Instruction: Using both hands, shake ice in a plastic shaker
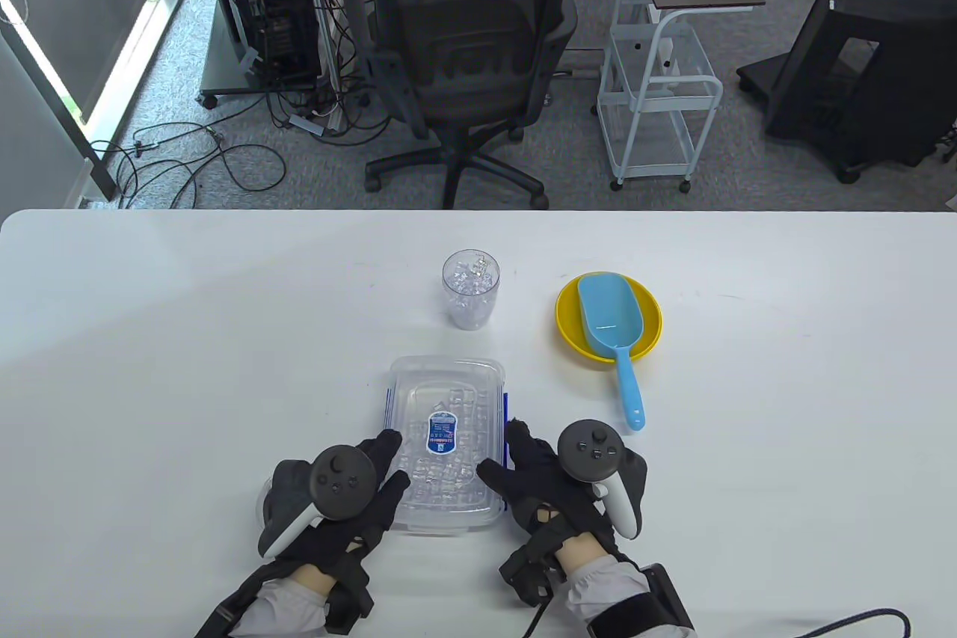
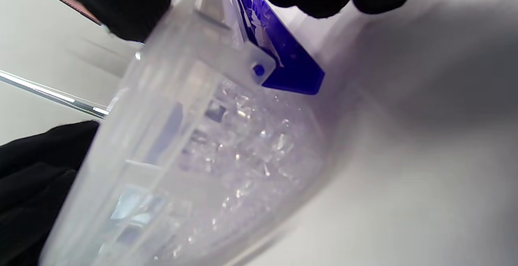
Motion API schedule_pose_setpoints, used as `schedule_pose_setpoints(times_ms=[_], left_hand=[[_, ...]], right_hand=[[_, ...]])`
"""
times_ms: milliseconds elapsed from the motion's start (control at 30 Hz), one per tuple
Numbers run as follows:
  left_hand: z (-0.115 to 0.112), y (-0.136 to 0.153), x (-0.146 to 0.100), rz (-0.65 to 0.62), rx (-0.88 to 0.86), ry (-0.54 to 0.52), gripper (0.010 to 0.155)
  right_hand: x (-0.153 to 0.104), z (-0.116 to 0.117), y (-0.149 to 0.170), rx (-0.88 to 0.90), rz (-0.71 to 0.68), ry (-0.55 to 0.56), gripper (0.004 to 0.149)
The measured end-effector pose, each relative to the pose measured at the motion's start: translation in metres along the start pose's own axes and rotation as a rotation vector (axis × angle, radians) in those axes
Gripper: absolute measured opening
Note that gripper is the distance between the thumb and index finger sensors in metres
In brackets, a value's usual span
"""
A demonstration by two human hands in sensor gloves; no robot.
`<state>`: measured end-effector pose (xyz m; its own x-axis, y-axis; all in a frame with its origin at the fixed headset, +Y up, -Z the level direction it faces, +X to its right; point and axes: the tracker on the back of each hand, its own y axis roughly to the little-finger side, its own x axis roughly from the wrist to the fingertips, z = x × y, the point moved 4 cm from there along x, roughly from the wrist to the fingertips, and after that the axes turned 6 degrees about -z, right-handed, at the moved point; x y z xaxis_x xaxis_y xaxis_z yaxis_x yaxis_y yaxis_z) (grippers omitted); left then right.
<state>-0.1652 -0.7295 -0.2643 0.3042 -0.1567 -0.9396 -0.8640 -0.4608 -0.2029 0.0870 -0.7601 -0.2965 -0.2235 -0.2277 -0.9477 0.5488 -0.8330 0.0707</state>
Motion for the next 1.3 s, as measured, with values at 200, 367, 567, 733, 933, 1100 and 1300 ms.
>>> schedule_pose_setpoints(times_ms=[200,367,567,733,933,1100,1300], left_hand=[[-0.016,0.014,0.007,0.051,-0.355,0.066,0.067],[-0.029,0.031,0.012,0.038,-0.679,0.123,0.073],[-0.029,0.035,0.011,0.062,-0.714,0.074,0.075],[-0.021,0.038,0.006,0.103,-0.629,0.015,0.081],[-0.015,0.033,0.005,0.077,-0.536,-0.034,0.083],[-0.012,0.035,0.004,0.103,-0.506,-0.042,0.080],[-0.009,0.033,0.004,0.111,-0.430,-0.049,0.073]], right_hand=[[0.009,-0.001,0.002,0.021,0.036,-0.045,0.080],[0.011,0.002,0.007,0.058,0.045,-0.052,0.082],[0.011,0.002,0.012,0.094,0.053,-0.059,0.085],[0.010,-0.001,0.015,0.093,0.067,-0.039,0.088],[0.007,-0.005,0.013,0.063,0.066,-0.002,0.093],[0.005,-0.008,0.007,0.018,0.042,0.040,0.090],[0.001,-0.006,-0.004,-0.078,0.002,0.064,0.075]])
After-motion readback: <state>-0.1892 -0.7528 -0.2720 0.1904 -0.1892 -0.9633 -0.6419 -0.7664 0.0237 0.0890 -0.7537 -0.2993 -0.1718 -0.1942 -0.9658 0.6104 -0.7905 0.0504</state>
